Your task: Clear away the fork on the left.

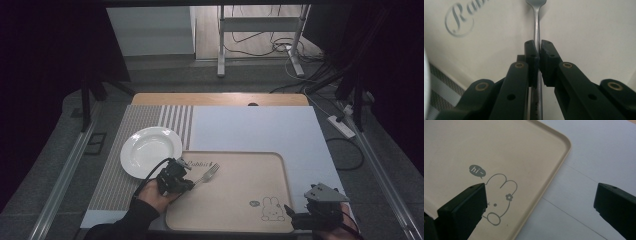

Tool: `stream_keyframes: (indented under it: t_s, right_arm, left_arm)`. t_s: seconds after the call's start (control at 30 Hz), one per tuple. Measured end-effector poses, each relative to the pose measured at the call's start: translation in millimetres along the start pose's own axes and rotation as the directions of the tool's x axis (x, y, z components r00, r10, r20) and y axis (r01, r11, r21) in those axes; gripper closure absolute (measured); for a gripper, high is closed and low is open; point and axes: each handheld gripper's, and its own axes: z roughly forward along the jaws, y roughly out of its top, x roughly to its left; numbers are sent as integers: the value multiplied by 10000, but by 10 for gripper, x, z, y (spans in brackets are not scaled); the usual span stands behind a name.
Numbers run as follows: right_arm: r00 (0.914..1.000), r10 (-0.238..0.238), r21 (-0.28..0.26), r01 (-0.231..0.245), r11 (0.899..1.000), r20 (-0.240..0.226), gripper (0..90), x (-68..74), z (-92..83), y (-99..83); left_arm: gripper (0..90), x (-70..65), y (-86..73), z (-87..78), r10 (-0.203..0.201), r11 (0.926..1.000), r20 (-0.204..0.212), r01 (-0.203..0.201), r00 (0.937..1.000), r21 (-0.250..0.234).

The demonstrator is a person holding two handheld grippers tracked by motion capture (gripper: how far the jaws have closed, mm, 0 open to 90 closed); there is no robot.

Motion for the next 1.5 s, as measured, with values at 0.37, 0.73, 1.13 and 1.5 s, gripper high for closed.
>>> stream_keyframes:
  t_s: [0.37, 0.73, 1.13, 1.5]
  right_arm:
    - [10000, -42, 44, 42, 10000, -44, 0, 0, 9, 7]
    - [10000, -63, 33, 63, 10000, -62, 0, 1, 8, 6]
    - [10000, -80, 53, 81, 10000, -57, 0, 3, 9, 7]
    - [10000, -68, 70, 69, 10000, -63, 0, 2, 12, 8]
  left_arm:
    - [872, -43, 106, 1, 482, 9970, 413, -455, 9980, -632]
    - [890, -26, 254, 237, 592, 9980, 204, -596, 9980, 208]
    - [890, 245, 150, 136, -205, 9995, -277, 212, 9994, 249]
    - [890, 370, 87, 85, -587, 9979, -392, 596, 9975, 238]
